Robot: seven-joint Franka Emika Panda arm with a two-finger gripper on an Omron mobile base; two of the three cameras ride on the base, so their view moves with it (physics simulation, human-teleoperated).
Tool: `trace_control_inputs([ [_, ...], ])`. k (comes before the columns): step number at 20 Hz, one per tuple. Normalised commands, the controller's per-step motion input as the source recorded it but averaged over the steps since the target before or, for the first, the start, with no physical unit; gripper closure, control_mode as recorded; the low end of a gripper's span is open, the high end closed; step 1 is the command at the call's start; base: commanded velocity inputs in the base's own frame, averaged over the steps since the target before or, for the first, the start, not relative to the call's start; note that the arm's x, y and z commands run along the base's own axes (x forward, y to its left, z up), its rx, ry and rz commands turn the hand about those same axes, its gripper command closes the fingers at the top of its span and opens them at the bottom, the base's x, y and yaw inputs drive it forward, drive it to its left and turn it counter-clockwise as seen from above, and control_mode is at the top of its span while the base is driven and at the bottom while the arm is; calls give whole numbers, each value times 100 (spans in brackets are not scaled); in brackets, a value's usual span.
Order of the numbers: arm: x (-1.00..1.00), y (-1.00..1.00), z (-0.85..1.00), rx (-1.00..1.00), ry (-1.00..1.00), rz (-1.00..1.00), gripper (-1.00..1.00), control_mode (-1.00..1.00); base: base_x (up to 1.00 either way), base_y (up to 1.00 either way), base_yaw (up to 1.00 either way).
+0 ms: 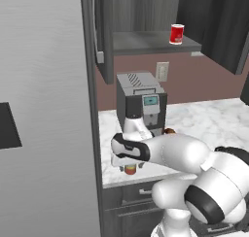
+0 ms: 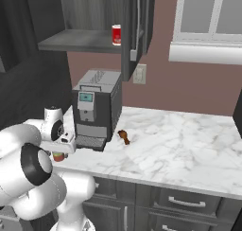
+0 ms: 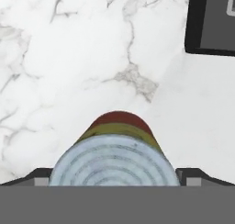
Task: Restock the canned food cabinet by taking the new fresh canned food from the counter and placing it in the cabinet. Then, take the old canned food from the cabinet and place it on the counter.
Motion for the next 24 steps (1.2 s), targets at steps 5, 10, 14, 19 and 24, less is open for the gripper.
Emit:
trace_control_inputs([
  [5, 0, 0, -12, 0, 0, 0, 100, -100, 0, 0, 0],
  [10, -1, 0, 0, 0, 0, 0, 100, -100, 0, 0, 0],
  [14, -34, 0, 1, 0, -5, 0, 100, -100, 0, 0, 0],
  [19, -90, -8, 22, 0, -20, 0, 100, -100, 0, 0, 0],
  [24, -98, -23, 38, 0, -28, 0, 100, -100, 0, 0, 0],
])
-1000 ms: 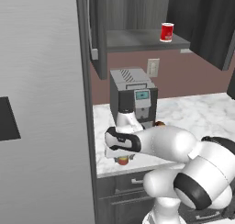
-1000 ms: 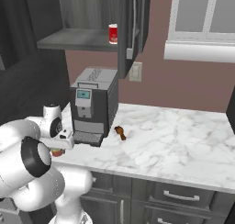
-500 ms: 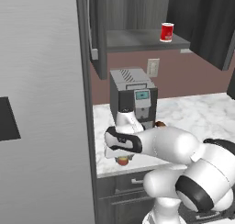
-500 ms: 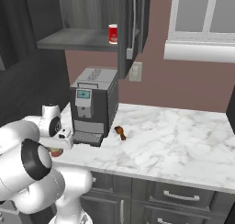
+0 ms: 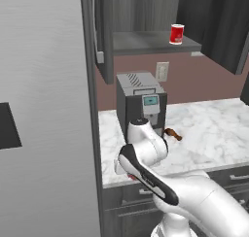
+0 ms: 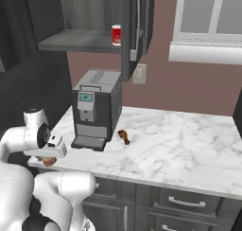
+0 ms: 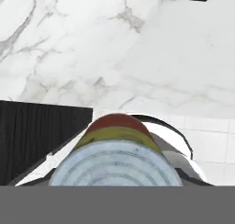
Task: Restock the canned food cabinet by taking the new fresh canned food from the counter and placing it in the cabinet. Then, take the old canned food from the cabinet and place it on the counter.
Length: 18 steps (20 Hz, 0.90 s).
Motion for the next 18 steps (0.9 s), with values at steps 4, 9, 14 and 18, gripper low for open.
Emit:
trace_control_inputs([
  [4, -94, -54, 71, 0, -41, 0, 100, -100, 0, 0, 0],
  [9, -68, -55, 94, 0, -41, 0, 100, -100, 0, 0, 0],
  [14, -34, -45, 100, 0, -32, 0, 100, -100, 0, 0, 0],
  [18, -6, -28, 100, 4, -18, 0, 100, -100, 0, 0, 0],
])
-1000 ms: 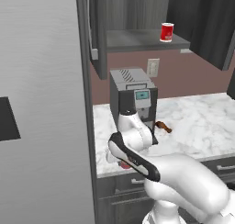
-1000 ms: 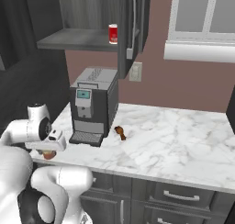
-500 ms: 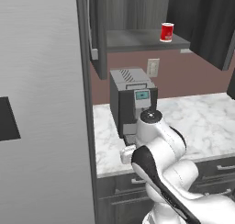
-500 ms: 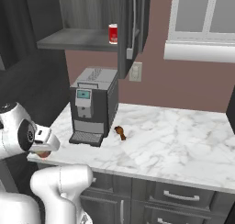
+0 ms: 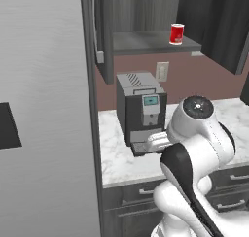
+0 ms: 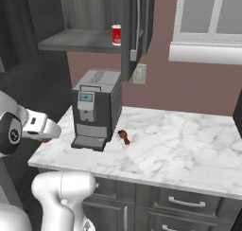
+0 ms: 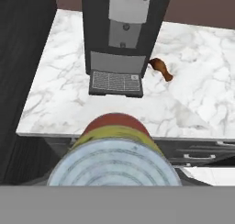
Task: Restock the canned food cabinet by taking the new fresh canned food from the counter and placing it in the cabinet. Then, take the old canned food from the cabinet and place it on the counter.
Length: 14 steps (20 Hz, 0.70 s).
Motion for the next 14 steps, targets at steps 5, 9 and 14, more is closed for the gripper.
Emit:
trace_control_inputs([
  [5, -19, -43, 100, 14, -15, 8, 100, -100, 0, 0, 0],
  [9, -6, -40, 100, 19, -13, 14, 100, -100, 0, 0, 0],
  [14, 17, -7, 100, 10, -20, 15, 100, -100, 0, 0, 0],
])
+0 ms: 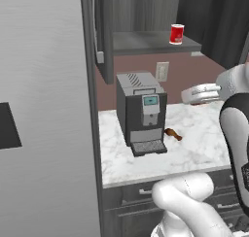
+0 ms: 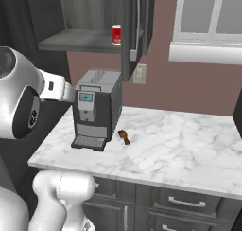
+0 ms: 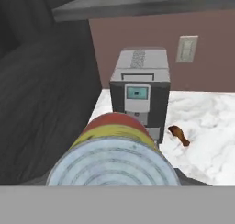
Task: Restock the canned food cabinet by taking the new fresh canned food from the counter and placing it in the cabinet. Then, take the old canned food from the cabinet and place it on the counter.
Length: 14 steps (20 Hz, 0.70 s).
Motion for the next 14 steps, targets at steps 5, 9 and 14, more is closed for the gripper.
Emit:
trace_control_inputs([
  [5, 45, 1, 100, 1, -18, 8, 100, -100, 0, 0, 0],
  [9, 75, 12, 81, 0, -3, 2, 100, -100, 0, 0, 0],
  [14, 84, 3, 20, 0, 8, 0, 100, -100, 0, 0, 0],
])
